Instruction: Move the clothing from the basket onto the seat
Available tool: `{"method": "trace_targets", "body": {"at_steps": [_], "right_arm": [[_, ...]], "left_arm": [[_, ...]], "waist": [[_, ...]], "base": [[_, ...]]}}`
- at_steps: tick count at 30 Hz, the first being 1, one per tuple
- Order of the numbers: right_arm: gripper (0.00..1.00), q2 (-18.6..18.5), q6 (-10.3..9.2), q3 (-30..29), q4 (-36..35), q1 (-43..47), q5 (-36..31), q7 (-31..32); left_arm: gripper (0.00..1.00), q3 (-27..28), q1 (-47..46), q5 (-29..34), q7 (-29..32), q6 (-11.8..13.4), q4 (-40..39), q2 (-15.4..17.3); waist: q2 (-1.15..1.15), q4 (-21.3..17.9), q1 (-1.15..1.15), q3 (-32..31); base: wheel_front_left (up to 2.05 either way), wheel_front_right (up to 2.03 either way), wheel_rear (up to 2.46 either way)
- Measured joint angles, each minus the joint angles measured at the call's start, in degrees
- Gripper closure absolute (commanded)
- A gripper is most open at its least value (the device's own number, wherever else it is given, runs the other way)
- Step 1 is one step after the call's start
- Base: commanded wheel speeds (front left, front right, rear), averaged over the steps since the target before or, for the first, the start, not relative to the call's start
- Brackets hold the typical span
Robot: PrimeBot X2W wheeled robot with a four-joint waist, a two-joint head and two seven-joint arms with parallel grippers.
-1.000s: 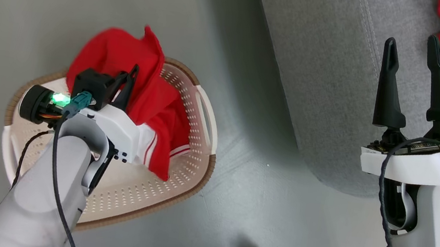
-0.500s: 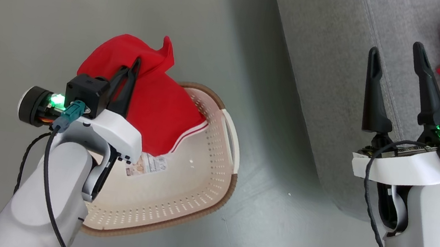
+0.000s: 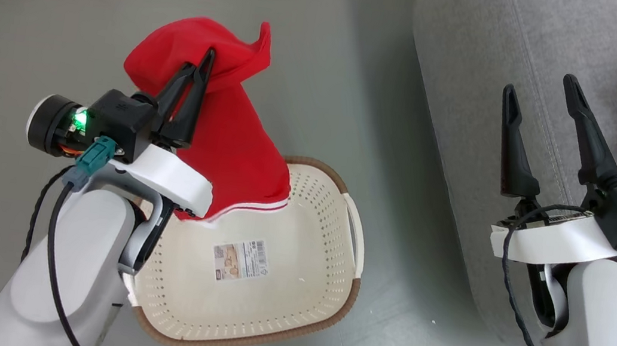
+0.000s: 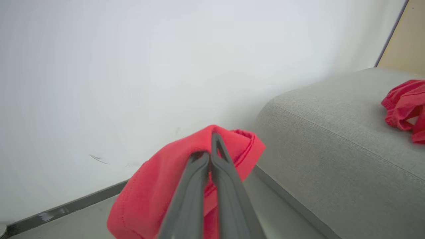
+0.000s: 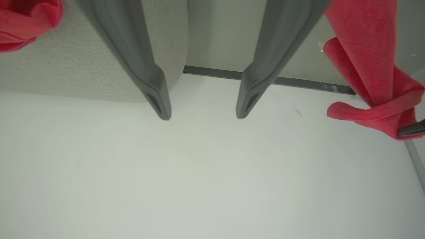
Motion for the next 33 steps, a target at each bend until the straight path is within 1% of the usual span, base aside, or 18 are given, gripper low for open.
{"method": "trace_targets", "body": {"at_steps": [5, 8, 14, 20, 27, 33], "right_arm": [[0.00, -1.0, 0.00, 0.7, 1.3, 0.4, -0.7, 0.0], [0.00, -1.7, 0.00, 1.4, 2.2, 1.5, -1.0, 0.0], [0.00, -2.5, 0.00, 3.0, 3.7, 2.8, -1.0, 0.0], [0.00, -3.5, 0.00, 6.1, 5.4, 4.1, -1.1, 0.0], [0.00, -5.2, 0.00, 10.1, 6.7, 4.8, -1.1, 0.9], [0.00, -7.5, 0.00, 14.5, 7.4, 4.8, -0.4, 2.1]], "left_arm": [[1.00, 0.2, 0.0, 0.2, -0.2, -0.1, -2.3, 1.1], [1.00, 0.2, 0.0, 0.2, -0.2, -0.1, -3.5, 1.2], [1.00, 0.1, 0.0, 0.1, -0.2, -1.1, -4.7, 1.3], [1.00, -1.0, 0.0, -0.2, 0.9, -2.1, -5.9, 1.2], [1.00, -1.9, 0.0, -0.3, 2.2, -2.6, -7.5, 1.4], [1.00, -2.6, 0.0, -0.2, 2.8, -3.2, -9.5, 2.7]], "waist": [[0.00, 1.5, 0.00, -2.9], [0.00, 2.2, 0.00, -4.6], [0.00, 3.4, 0.00, -7.4], [0.00, 4.4, 0.00, -10.7], [0.00, 5.3, 0.00, -14.3], [0.00, 6.3, 0.00, -17.1]], "base": [[0.00, 0.00, 0.00], [0.00, 0.00, 0.00], [0.00, 0.00, 0.00], [0.00, 0.00, 0.00], [0.00, 0.00, 0.00], [0.00, 0.00, 0.00]]}}
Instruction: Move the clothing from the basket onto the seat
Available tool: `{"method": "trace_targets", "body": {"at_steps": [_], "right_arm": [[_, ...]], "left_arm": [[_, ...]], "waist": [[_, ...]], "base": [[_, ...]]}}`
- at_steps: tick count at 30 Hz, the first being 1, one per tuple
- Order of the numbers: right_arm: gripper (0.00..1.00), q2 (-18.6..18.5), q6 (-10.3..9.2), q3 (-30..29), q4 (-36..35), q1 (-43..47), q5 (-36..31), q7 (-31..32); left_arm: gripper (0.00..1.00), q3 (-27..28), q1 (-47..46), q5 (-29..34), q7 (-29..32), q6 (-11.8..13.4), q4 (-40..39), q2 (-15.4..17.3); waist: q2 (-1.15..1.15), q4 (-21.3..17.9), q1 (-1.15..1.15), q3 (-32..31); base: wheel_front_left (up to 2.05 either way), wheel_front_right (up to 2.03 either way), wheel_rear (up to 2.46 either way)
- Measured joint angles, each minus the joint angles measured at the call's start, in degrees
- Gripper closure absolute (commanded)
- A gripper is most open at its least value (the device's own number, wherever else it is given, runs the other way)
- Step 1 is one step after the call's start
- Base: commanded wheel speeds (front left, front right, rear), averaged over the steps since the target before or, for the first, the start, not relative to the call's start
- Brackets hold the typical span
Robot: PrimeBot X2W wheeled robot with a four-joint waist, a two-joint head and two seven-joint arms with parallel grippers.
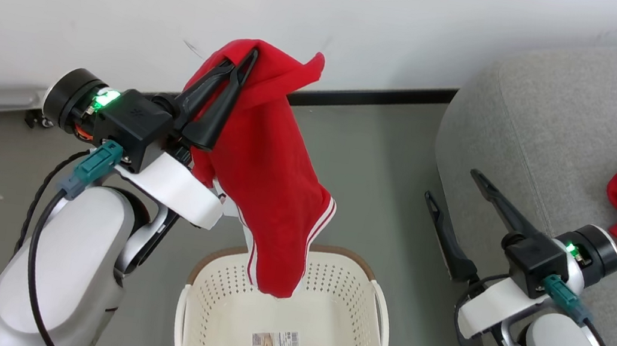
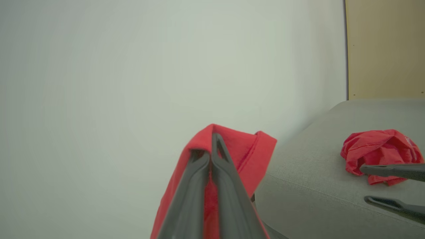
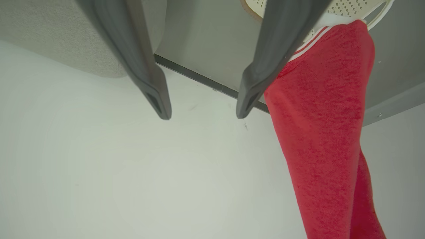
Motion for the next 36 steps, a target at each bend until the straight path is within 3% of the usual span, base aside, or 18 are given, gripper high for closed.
{"method": "trace_targets", "body": {"at_steps": [20, 36], "right_arm": [[0.00, -5.3, 0.00, 11.9, 0.6, -0.1, 9.1, 4.5], [0.00, -11.0, 0.01, 27.0, -4.5, -4.2, 27.3, 11.9]], "left_arm": [[1.00, -3.2, -0.1, -1.3, -0.6, -2.5, -4.5, 0.4], [1.00, -7.6, -1.8, -2.9, -1.7, -3.4, -8.7, 0.1]], "waist": [[0.00, 3.7, 0.00, -7.2], [0.00, 5.9, 0.00, -9.0]], "base": [[0.00, 0.00, 0.00], [0.00, 0.00, 0.00]]}}
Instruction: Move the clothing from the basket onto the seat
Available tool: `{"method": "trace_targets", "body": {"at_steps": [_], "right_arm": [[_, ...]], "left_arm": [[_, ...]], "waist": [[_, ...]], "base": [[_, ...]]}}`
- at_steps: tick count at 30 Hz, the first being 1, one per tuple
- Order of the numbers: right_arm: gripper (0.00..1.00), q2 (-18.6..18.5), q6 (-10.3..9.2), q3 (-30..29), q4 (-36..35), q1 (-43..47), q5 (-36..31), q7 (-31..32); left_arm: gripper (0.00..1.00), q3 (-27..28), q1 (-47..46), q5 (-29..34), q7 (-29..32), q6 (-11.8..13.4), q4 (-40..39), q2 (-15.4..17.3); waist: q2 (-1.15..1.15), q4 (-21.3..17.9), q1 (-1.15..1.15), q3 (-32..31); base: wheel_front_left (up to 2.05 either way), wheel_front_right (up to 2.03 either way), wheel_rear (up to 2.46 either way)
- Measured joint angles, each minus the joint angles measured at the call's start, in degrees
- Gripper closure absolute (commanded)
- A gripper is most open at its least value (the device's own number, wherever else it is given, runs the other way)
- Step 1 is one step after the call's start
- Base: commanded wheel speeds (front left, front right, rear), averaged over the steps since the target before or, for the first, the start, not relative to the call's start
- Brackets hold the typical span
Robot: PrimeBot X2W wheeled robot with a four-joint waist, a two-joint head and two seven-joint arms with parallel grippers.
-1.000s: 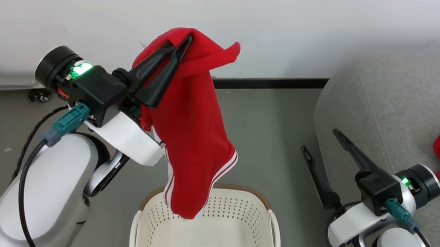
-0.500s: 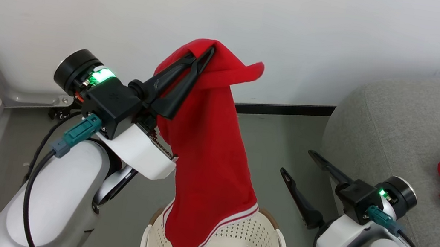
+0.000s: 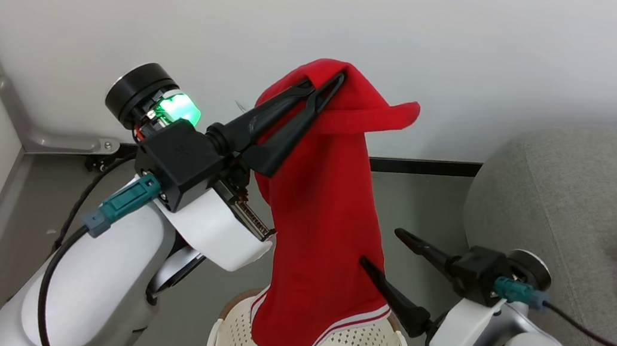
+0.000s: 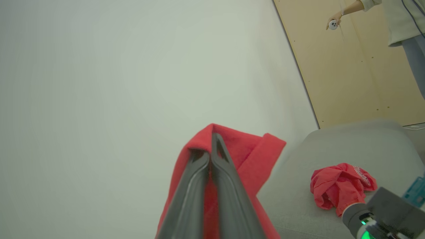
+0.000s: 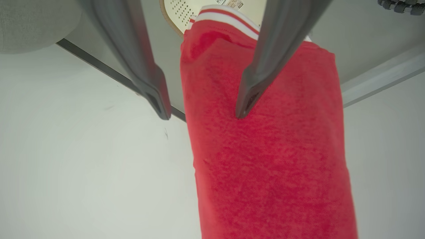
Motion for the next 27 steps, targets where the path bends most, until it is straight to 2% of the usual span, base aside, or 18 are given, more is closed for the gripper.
{"method": "trace_targets", "body": {"at_steps": [12, 27], "right_arm": [[0.00, -6.4, 0.00, 6.5, -5.2, -7.0, 9.7, 2.6], [0.00, -9.2, -0.01, 12.4, -8.0, -11.7, 15.8, 2.6]], "left_arm": [[1.00, -1.5, -1.0, -0.7, -0.6, 0.0, -0.7, 0.1], [1.00, -2.7, -1.0, -2.0, -0.9, 0.0, -0.7, 0.3]], "waist": [[0.00, 1.1, 0.00, 0.2], [0.00, 1.2, 0.00, 0.8]], "base": [[0.00, 0.00, 0.00], [0.00, 0.00, 0.00]]}}
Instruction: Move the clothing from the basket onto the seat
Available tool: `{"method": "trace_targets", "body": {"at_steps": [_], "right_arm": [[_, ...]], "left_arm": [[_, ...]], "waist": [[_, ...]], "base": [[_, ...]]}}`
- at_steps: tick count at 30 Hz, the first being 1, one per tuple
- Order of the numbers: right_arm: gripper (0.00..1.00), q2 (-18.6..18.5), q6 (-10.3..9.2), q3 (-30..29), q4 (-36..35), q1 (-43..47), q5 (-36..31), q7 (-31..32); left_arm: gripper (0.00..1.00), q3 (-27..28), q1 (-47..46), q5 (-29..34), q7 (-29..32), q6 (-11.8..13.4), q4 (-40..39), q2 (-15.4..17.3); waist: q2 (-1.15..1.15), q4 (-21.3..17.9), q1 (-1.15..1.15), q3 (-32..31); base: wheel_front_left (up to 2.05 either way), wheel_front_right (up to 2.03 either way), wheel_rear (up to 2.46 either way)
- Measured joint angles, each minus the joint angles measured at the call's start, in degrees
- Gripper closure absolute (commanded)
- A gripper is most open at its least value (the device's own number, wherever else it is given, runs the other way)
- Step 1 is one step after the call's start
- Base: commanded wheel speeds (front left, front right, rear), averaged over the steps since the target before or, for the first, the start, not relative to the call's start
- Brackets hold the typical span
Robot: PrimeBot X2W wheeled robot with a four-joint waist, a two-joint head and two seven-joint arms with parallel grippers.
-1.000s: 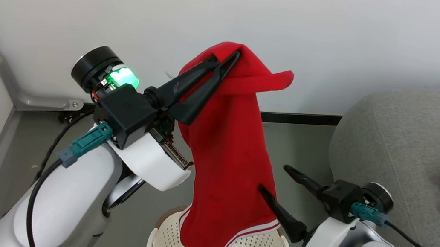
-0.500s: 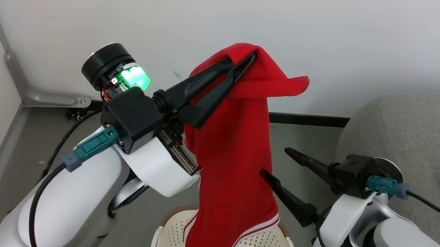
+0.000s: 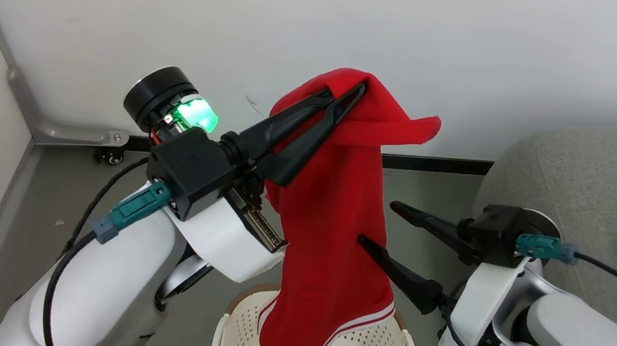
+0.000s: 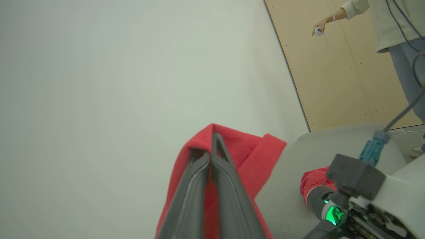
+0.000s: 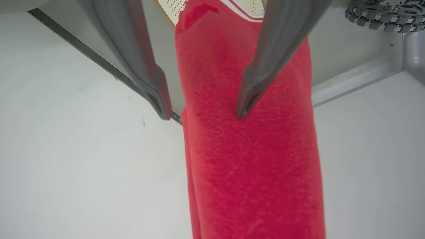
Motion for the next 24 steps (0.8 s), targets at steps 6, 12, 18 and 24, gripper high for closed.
{"method": "trace_targets", "body": {"at_steps": [6, 12, 18, 24], "right_arm": [[0.00, -0.7, 0.00, 3.2, -0.1, -2.9, 1.8, 0.0], [0.00, -0.8, 0.01, 7.6, 0.2, -5.7, 2.4, 0.0], [0.00, -0.8, 0.00, 11.9, 0.7, -8.6, 2.4, 0.0], [0.00, -0.6, 0.01, 16.0, 1.2, -10.2, 2.8, -0.8]], "left_arm": [[1.00, -1.0, -0.9, -0.2, 0.0, 0.0, -0.2, -0.3], [1.00, -2.0, -1.8, -0.7, 0.0, 0.0, -0.3, -1.1], [1.00, -3.3, -2.1, -0.9, -0.2, 0.0, -0.3, -1.7], [1.00, -4.0, -3.2, -1.5, -0.2, 0.0, -0.1, -2.0]], "waist": [[0.00, 0.3, 0.00, 0.3], [0.00, 0.8, 0.00, 0.6], [0.00, 1.6, 0.00, 0.9], [0.00, 2.5, 0.00, 1.1]], "base": [[0.00, 0.00, 0.00], [0.00, 0.00, 0.00], [0.00, 0.00, 0.00], [0.00, 0.00, 0.00]]}}
